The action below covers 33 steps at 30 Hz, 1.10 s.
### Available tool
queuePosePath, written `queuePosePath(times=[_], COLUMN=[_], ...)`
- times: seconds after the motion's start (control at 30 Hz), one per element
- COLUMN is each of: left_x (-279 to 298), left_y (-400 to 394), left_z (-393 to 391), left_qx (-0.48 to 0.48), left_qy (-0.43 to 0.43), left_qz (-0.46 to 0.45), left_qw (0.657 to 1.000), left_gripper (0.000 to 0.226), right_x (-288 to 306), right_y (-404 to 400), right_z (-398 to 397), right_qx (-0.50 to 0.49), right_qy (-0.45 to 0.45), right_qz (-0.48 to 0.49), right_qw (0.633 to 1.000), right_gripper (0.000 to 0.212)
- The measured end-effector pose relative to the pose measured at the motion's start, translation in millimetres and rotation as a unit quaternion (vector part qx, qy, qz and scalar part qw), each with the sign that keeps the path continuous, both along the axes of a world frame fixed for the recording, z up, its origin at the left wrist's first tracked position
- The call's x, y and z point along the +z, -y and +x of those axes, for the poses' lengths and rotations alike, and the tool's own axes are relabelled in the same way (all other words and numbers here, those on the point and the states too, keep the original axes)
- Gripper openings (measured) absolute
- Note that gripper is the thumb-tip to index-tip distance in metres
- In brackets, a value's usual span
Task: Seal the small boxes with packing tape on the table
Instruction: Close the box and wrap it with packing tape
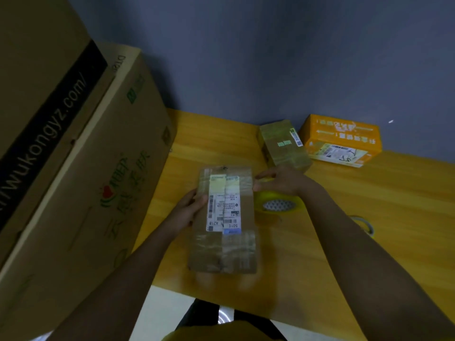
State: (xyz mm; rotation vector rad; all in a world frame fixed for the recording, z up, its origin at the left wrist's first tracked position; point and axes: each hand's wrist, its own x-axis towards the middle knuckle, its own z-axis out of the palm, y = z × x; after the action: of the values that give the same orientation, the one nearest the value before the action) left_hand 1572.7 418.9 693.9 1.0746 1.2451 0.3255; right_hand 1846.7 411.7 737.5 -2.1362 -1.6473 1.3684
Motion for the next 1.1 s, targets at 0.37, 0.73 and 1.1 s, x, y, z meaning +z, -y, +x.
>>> queuePosePath(times=[0.37, 0.73, 1.1], left_x=[6, -34, -42], left_y=[-25, -51, -48], left_z=[96, 51, 50], left_qx=[-0.176, -0.237, -0.230], left_qy=[-0.051, -0.076, -0.055], left_qz=[0.241, 0.189, 0.099], left_qw=[0.953, 0.950, 0.967], left_gripper=[0.069, 0.111, 0.090], right_x=[65, 37, 52], right_y=[-3, -10, 45], right_z=[-35, -37, 7], right_qx=[0.080, -0.083, -0.142], right_qy=[0.353, -0.088, 0.194], right_qz=[0.068, 0.054, 0.079], right_qw=[0.930, 0.991, 0.967], right_gripper=[0.042, 0.068, 0.062])
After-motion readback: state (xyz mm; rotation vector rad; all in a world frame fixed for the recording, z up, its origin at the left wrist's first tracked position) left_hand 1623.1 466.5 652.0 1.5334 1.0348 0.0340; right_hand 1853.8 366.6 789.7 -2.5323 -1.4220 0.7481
